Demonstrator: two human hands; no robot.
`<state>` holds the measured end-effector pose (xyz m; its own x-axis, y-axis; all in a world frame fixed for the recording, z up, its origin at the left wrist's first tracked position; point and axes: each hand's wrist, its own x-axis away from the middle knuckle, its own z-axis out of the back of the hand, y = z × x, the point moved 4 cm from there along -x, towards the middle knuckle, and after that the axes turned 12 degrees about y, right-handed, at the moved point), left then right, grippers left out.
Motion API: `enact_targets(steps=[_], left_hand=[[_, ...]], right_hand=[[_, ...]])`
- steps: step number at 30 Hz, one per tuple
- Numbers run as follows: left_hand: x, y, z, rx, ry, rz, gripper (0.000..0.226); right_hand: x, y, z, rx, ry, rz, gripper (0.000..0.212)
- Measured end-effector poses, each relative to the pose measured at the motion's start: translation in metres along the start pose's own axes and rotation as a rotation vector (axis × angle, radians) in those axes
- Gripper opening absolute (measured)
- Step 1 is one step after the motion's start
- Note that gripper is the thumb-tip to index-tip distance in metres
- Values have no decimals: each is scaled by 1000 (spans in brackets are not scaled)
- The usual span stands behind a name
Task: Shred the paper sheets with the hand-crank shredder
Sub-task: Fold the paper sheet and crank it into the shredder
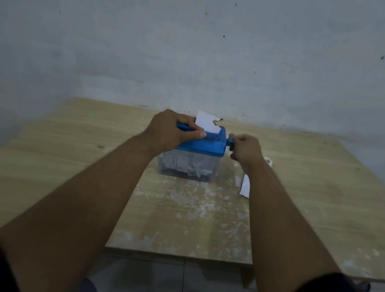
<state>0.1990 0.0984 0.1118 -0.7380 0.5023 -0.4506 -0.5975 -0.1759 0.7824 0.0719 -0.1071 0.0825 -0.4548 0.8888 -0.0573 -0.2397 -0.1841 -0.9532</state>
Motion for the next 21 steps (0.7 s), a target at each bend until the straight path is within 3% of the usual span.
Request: enact_targets(steps=[9,15,18,21], left_hand=[[2,1,0,8,20,-16,23],[2,1,-1,44,15,-11,34],[2,0,0,95,-17,-22,27],[1,0,0,84,-18,-30,22]], right_hand=[[69,39,18,-1,113,-9,25],[86,-20,47,-183,116,95,17],[71,-52,50,-139,79,165,32],[44,-62,37,-121,75,184,33]])
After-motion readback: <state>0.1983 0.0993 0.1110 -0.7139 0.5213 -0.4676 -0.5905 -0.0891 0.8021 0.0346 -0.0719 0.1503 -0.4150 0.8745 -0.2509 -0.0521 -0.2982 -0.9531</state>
